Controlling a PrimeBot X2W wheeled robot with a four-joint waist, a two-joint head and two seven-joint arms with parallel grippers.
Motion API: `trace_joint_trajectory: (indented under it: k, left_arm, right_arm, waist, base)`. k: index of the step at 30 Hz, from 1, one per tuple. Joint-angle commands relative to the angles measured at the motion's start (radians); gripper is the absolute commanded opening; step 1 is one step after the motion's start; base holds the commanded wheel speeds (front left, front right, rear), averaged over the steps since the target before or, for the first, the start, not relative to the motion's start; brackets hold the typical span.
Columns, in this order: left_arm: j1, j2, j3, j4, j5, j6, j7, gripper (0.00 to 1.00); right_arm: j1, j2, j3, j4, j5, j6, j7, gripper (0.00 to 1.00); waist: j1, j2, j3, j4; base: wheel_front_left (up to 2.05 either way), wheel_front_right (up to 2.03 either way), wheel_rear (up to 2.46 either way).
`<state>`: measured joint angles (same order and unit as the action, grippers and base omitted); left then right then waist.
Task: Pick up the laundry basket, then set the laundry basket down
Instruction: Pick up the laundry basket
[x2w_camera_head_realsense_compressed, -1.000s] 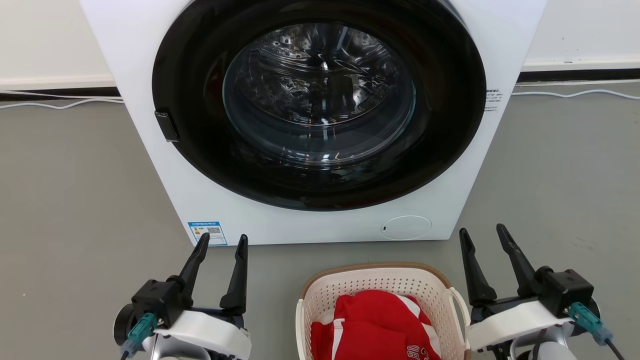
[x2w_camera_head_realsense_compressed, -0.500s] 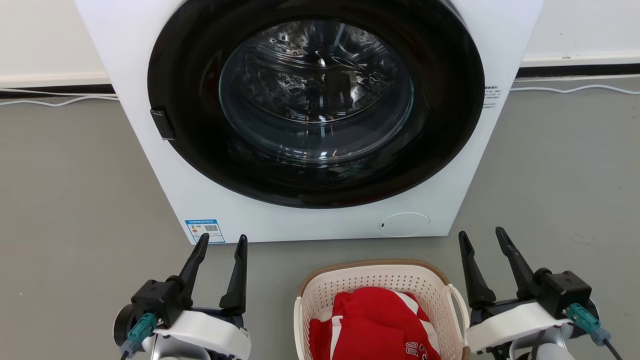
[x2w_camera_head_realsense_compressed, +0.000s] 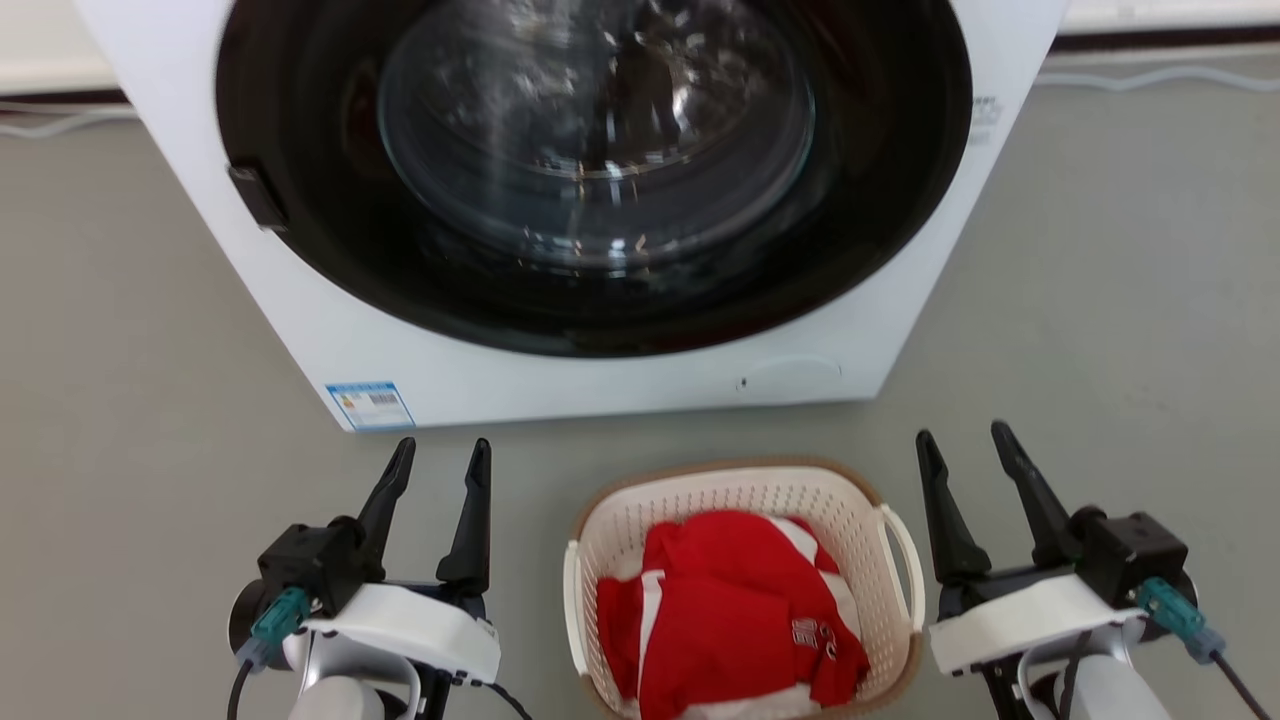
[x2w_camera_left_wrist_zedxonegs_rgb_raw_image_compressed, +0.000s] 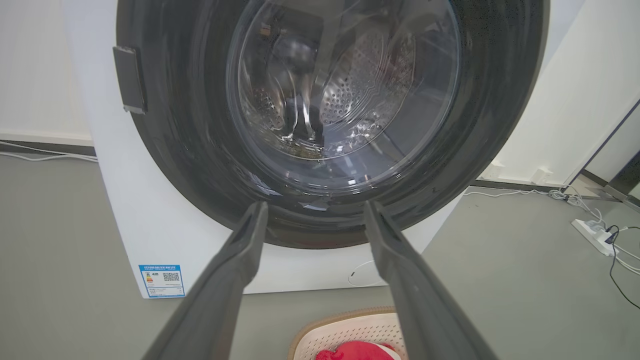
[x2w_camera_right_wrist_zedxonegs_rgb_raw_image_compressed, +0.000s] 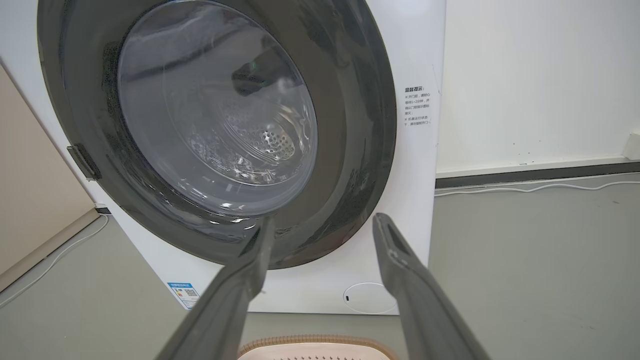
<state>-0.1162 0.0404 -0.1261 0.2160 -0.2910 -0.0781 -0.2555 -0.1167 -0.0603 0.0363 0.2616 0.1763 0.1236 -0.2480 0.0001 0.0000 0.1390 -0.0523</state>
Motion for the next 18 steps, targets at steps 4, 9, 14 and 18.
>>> trace_joint_trajectory:
  k: [4,9,14,18]
  left_arm:
    - [-0.083,0.010,0.031,0.034,-0.012,-0.005,-0.006,1.00]
    - [-0.120,0.010,0.037,0.115,-0.039,-0.012,-0.006,1.00]
    - [-0.188,0.010,0.030,0.281,-0.062,-0.028,-0.006,1.00]
    - [-0.246,0.010,0.015,0.423,-0.102,-0.037,-0.006,1.00]
  right_arm:
    - [-0.057,-0.001,0.026,-0.039,0.008,0.007,-0.014,1.00]
    - [-0.077,0.000,0.027,-0.046,0.010,0.007,-0.014,1.00]
    - [-0.104,0.002,0.038,-0.049,0.015,0.007,-0.014,1.00]
    - [-0.116,0.004,0.041,-0.052,0.018,0.007,-0.014,1.00]
  waist:
    - [0.0000,0.0000,0.091,-0.029]
    - [0.0000,0.0000,0.140,-0.040]
    - [0.0000,0.0000,0.187,-0.057]
    - [0.0000,0.0000,0.217,-0.070]
  base:
    - [0.00,0.00,0.00]
    - [0.00,0.00,0.00]
    - [0.00,0.00,0.00]
    - [0.00,0.00,0.00]
